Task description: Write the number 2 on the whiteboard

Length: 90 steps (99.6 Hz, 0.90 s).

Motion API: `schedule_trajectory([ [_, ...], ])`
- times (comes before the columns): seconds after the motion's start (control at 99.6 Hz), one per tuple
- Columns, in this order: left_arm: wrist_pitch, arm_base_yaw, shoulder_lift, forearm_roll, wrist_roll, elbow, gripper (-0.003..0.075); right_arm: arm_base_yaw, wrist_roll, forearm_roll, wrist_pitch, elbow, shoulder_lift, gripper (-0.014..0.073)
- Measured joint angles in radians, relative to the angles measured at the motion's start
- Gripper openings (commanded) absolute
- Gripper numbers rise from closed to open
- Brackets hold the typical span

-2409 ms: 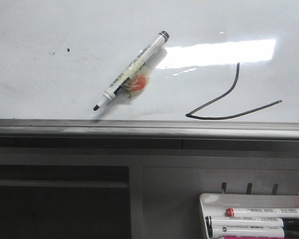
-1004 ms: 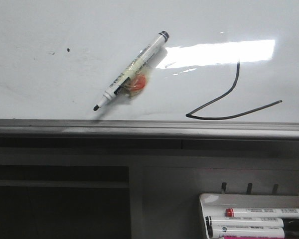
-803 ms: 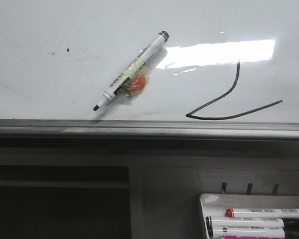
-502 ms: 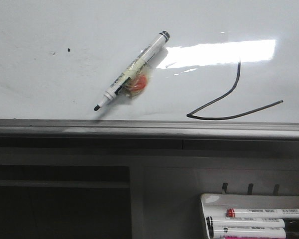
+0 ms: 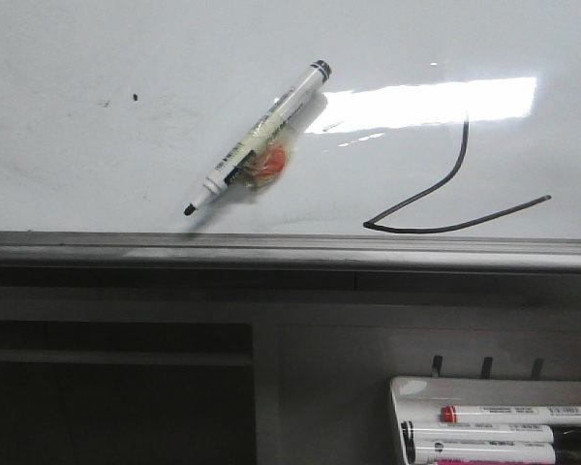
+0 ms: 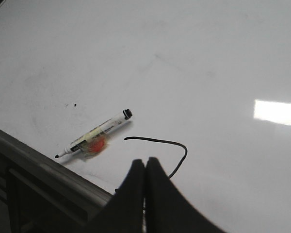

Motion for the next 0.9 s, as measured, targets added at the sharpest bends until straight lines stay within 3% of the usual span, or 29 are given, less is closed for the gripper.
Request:
schedule_trajectory([
  [0.201, 0.123, 0.052, 0.0, -0.007, -0.006, 0.0, -0.002, 0.0, 0.0, 0.0, 0.0, 0.0, 0.0, -0.0072],
  [0.904, 0.128, 0.055, 0.0, -0.053, -0.007, 0.0, -0.002, 0.0, 0.0, 0.0, -0.002, 0.0, 0.0, -0.0072],
])
